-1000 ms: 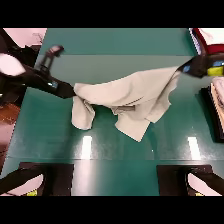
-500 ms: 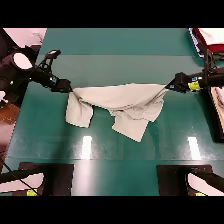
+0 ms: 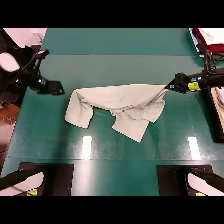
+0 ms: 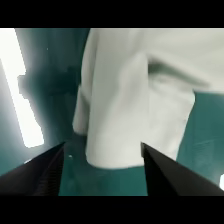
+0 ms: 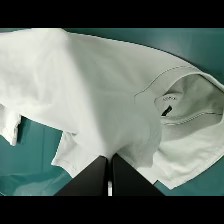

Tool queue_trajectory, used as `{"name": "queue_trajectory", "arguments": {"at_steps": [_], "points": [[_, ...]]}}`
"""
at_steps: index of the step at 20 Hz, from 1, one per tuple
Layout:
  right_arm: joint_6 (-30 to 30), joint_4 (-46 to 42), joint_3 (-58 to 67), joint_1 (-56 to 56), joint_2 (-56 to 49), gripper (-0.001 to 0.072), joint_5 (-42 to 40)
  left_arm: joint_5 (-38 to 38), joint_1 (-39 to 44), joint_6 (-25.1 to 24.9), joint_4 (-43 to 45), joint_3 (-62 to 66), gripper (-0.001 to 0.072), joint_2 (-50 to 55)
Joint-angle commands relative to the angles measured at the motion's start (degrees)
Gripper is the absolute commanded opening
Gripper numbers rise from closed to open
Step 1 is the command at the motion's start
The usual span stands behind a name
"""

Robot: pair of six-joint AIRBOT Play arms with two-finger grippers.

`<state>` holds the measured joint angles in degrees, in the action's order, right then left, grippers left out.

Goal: Fold the shirts.

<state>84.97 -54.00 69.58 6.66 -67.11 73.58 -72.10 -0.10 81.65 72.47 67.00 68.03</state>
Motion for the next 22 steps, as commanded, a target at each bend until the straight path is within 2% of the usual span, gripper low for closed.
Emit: {"name": "queue_trajectory", "arguments": {"at_steps": [1, 4, 7, 14, 17, 19, 22], "points": [[-0.02, -0.02, -0.02, 0.02, -0.04, 0.0014, -0.57, 6.27, -0.72, 5.92, -7.98, -18.23, 0.0547, -12.96], [0.00, 0.00, -0.02, 0.02, -0.04, 0.0014, -1.27, 14.16, -0.72, 7.13, -22.60, -35.91, 0.0547, -22.18], [0.00, 0.00, -0.02, 0.02, -0.04, 0.0014, -1.42, 16.90, -0.70, 6.82, -30.12, -45.90, 0.0547, -23.98], [0.02, 0.04, -0.04, 0.02, -0.04, 0.0014, -1.62, 20.70, -0.17, 5.38, -33.16, -50.88, 0.0547, -23.98], [0.02, 0.07, -0.02, 0.02, -0.04, 0.0014, -1.62, 25.97, 6.56, 5.64, -33.05, -50.88, 0.0547, -23.98], [0.02, 0.42, -0.02, 0.02, -0.04, 0.0014, -1.64, 30.18, 10.03, 8.59, -32.37, -50.88, 0.0547, -23.56], [0.02, 0.44, -0.02, 0.02, -0.04, 0.0014, -1.60, 31.19, 11.52, 9.57, -32.24, -50.86, 0.0548, -20.87]]}}
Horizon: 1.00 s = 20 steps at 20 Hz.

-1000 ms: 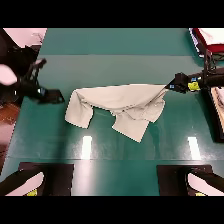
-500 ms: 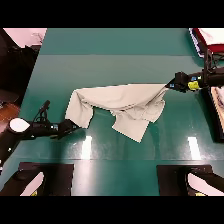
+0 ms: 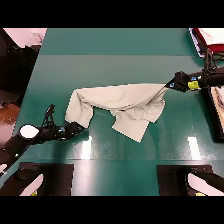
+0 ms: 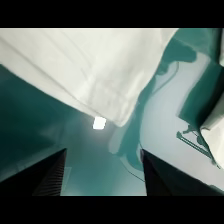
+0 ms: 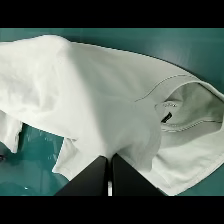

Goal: Fold the shirts.

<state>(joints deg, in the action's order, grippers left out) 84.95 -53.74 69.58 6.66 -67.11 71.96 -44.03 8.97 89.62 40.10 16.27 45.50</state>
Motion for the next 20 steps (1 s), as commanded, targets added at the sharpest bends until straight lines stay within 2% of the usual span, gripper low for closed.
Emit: {"name": "queue_trajectory", "arguments": {"at_steps": [1, 4, 10, 20], "points": [[0.04, 0.17, -0.02, 0.02, -0.04, 0.0014, 0.02, 4.00, 2.73, 1.57, -0.33, -0.13, 0.0548, 2.49], [0.04, 0.15, -0.02, 0.02, -0.04, 0.0015, 0.02, 10.10, 2.82, 1.53, -2.10, -0.13, 0.0547, 3.02], [0.04, 0.15, -0.02, 0.02, -0.04, 0.0015, -0.22, 14.84, 2.82, 1.49, -4.72, -0.13, 0.0547, 3.02], [0.07, 0.15, -0.04, 0.02, -0.07, 0.0014, -1.42, 16.15, 2.82, 1.46, -5.66, -0.13, 0.0541, 3.02]]}}
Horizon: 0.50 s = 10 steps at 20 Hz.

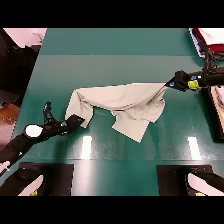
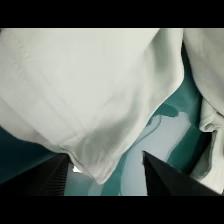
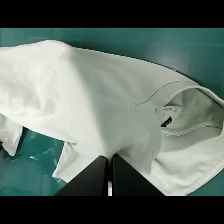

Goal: Fold the shirts.

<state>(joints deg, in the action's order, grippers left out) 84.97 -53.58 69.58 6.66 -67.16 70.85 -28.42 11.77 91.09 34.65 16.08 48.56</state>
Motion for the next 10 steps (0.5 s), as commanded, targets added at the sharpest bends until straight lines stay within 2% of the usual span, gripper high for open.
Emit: {"name": "queue_trajectory", "arguments": {"at_steps": [1, 2, 5, 6, 7, 10], "points": [[0.04, 0.00, -0.04, 0.02, -0.02, 0.0014, -0.33, 0.57, 0.02, -0.02, -0.22, 0.07, 0.0431, -0.04], [0.04, 0.00, -0.04, 0.02, -0.02, 0.0014, -0.33, 0.85, 0.02, -0.07, -0.20, 0.07, 0.0300, -0.04], [0.04, 0.00, -0.04, 0.02, -0.02, 0.0015, -0.31, 2.29, 0.02, 0.02, -0.48, 0.07, 0.0285, -0.04], [0.04, 0.00, -0.04, 0.02, -0.02, 0.0014, -0.28, 2.29, 0.02, 0.00, -1.03, 0.07, 0.0198, -0.04], [0.04, 0.00, -0.04, 0.02, -0.02, 0.0015, -0.28, 2.34, 0.02, -0.09, -1.07, 0.07, 0.0030, -0.04], [0.04, 0.00, -0.02, 0.02, 0.00, 0.0014, -0.31, 2.36, 0.02, -0.04, -3.15, 0.33, 0.0027, -0.04]]}}
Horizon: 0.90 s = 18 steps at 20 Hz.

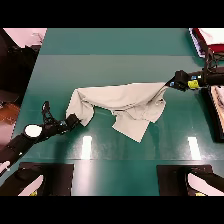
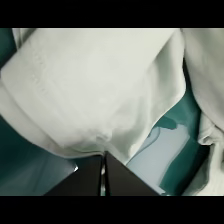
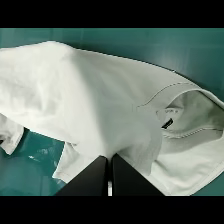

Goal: Fold the shirts.

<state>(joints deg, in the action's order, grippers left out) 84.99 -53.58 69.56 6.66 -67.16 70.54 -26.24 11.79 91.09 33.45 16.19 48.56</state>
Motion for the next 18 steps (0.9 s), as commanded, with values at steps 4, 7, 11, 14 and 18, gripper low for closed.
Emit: {"name": "queue_trajectory", "arguments": {"at_steps": [4, 7, 11, 14, 18], "points": [[0.02, -0.42, 0.00, -1.86, 2.84, 0.0014, 0.72, -8.98, -1.53, -9.01, -2.51, 11.02, 0.0026, -1.18], [0.00, -0.76, -0.02, -6.75, 8.17, 0.0014, 4.04, -17.57, -5.95, -15.06, -1.92, 26.32, 0.0026, -1.77], [0.83, -9.33, -0.02, -13.25, 13.35, 0.0014, 13.44, -25.24, -11.21, -16.74, 7.30, 43.58, 0.0026, -1.77], [1.09, -11.74, -0.02, -16.28, 13.92, 0.0015, 18.53, -29.22, -13.53, -16.50, 15.96, 49.53, 0.0026, -1.77], [0.44, -12.11, 0.00, -18.71, 10.14, 0.0457, 10.51, -36.00, -13.79, -16.52, 19.37, 49.00, 0.0027, -1.11]]}}
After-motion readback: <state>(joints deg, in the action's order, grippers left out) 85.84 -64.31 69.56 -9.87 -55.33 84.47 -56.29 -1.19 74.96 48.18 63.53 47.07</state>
